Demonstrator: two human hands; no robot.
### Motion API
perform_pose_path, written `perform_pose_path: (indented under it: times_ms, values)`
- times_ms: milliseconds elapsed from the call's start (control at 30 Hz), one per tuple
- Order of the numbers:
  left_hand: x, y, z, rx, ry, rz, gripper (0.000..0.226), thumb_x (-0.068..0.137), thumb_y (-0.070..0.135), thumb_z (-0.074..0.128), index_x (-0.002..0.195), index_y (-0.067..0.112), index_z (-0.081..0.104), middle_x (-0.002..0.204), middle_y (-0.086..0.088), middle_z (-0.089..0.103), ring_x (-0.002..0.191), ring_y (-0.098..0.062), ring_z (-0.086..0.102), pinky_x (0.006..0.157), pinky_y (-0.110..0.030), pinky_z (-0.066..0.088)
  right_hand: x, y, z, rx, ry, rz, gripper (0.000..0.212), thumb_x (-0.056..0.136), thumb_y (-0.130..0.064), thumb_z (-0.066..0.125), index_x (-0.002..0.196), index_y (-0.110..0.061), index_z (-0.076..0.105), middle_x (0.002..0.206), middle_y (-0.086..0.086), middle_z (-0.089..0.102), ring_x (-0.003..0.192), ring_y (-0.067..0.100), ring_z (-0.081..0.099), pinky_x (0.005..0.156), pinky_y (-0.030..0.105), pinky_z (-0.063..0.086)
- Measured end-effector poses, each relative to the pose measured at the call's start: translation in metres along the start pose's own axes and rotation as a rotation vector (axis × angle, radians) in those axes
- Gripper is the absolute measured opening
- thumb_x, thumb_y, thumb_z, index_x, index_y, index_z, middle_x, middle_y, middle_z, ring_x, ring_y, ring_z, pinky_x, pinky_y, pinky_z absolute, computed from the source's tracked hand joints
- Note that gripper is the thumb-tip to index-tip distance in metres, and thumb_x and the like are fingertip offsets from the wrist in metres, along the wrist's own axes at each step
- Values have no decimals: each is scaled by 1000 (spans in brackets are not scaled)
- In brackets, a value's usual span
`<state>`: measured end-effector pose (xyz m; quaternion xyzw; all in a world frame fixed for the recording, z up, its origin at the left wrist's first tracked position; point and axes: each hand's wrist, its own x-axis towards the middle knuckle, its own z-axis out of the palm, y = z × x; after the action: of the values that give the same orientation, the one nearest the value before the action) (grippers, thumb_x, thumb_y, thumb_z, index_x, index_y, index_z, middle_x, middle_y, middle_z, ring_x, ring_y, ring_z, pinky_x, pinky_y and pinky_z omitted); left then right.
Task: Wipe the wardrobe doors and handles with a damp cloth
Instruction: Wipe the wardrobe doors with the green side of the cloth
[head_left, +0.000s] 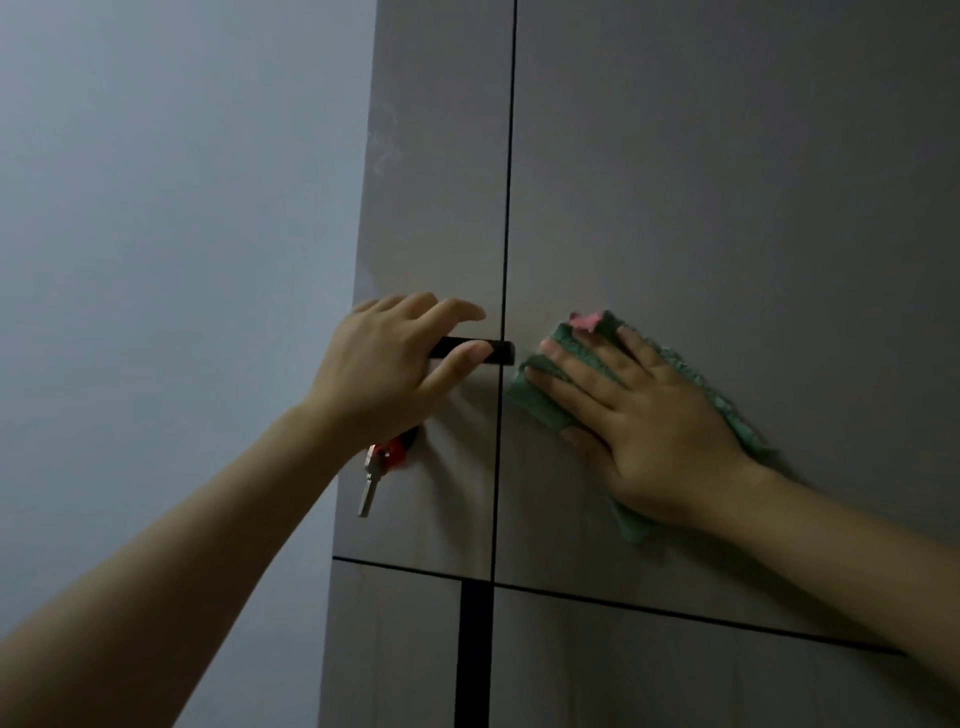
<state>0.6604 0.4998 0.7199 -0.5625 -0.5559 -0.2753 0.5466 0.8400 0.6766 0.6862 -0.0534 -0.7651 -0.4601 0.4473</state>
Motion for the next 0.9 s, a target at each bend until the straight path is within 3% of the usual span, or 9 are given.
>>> perform_pose_path:
  times_ms: [167,333,467,567,767,900]
  values:
    - [-5,-3,4,38,77,-19,67,97,62,12,121,24,62,91,0,62,88,-23,58,76,-29,29,16,-27,7,13,112,202,50,100,-33,27,147,-17,34,152,6,32,143,30,24,117,49,14]
    - [-22,-19,7,-101,134,-173,57,97,57,20,127,28,59,100,0,59,97,-23,51,80,-34,38,-8,-51,20,58,133,-15,47,99,-30,35,144,-16,40,152,5,35,141,31,29,115,49,22]
    - [-30,-23,11,-165,200,-215,48,98,46,28,123,23,62,97,-2,59,93,-25,52,79,-40,45,17,-59,22,42,131,53,48,99,-32,35,143,-15,43,149,7,40,139,31,33,116,48,19]
    - [-29,-24,12,-177,215,-206,46,98,45,30,120,22,64,96,0,59,92,-23,52,76,-34,41,46,-77,28,32,149,168,51,97,-32,33,142,-12,44,146,11,44,136,34,35,116,45,13]
    - [-31,-24,15,-162,227,-178,48,98,45,31,118,18,65,97,-5,60,91,-24,52,74,-29,36,3,-80,28,59,102,-53,48,99,-30,36,144,-13,40,153,9,32,144,31,22,117,46,19]
    - [-34,-25,19,-198,255,-189,49,98,49,31,114,18,65,96,-2,59,91,-21,49,73,-28,37,30,-78,31,23,132,44,49,98,-30,38,144,-14,40,152,9,33,142,32,25,117,46,18]
